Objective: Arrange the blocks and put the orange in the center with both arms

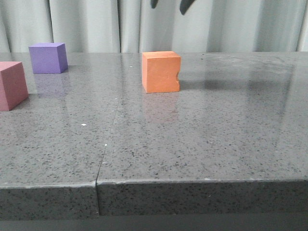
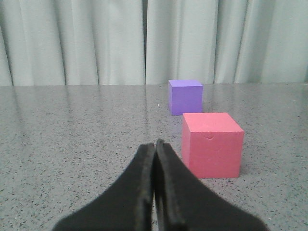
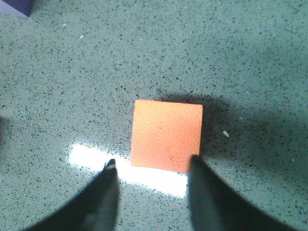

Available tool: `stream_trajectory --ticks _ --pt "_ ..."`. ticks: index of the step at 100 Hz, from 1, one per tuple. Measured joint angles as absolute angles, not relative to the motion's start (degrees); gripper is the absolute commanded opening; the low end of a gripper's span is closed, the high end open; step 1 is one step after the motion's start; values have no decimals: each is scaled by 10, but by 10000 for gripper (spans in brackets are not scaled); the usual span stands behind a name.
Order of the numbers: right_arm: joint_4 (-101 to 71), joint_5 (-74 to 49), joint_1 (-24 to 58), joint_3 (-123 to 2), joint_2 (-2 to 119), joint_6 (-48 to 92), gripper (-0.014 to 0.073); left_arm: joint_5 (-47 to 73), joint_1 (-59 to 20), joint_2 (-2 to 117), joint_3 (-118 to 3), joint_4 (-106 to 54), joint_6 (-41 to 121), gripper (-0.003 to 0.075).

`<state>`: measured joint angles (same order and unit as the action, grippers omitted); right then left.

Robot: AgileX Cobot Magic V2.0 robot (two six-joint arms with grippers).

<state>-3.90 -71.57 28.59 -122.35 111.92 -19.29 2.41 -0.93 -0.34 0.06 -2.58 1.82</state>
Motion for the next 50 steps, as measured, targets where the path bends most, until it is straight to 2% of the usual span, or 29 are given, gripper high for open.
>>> stream_trajectory --ticks 9,17,50 --pt "-38 -717 286 -1224 1111 -192 6 24 -9 -3 1 -26 18 -20" --pt "-36 -717 286 -1224 1102 -191 -70 24 -9 -3 1 -26 18 -20" --pt "-14 -719 286 -1160 1021 -190 -68 24 -9 -3 1 -26 18 -20"
